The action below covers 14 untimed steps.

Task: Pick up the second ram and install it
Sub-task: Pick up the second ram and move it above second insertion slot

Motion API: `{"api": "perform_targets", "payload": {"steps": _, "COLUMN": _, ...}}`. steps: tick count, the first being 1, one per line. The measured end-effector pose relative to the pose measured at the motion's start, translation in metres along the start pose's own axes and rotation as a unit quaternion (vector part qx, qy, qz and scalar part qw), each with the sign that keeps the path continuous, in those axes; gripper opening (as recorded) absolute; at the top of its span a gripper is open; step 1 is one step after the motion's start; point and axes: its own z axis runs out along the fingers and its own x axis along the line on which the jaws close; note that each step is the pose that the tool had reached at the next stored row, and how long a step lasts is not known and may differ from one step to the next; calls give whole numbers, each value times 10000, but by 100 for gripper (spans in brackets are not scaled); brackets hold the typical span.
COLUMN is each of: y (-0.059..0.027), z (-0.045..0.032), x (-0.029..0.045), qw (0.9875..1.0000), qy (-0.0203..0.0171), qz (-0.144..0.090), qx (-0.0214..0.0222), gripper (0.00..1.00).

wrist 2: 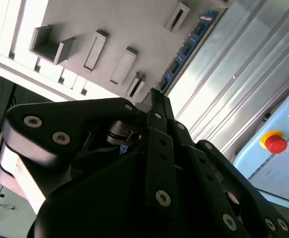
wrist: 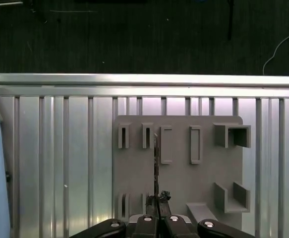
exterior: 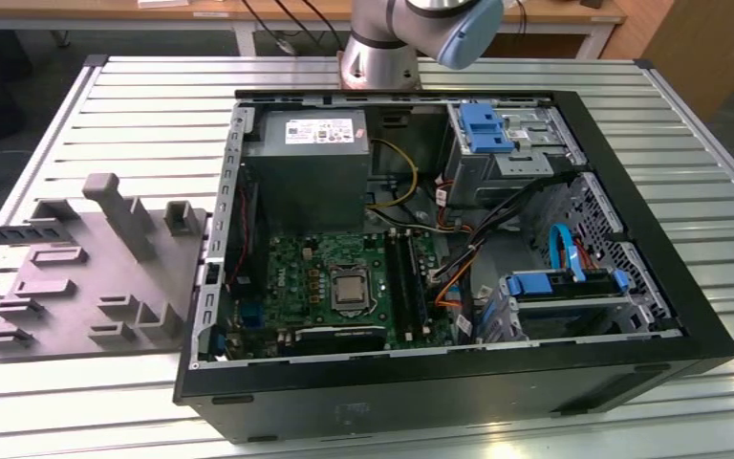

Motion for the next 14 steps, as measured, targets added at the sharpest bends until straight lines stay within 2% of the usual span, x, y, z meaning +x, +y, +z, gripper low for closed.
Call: {"api": "perform_targets", "payload": {"steps": 14, "y": -6, "z": -467, "x": -24, "qw": 10000, "qy": 0, "qz": 0, "qx": 0, "gripper": 12}}
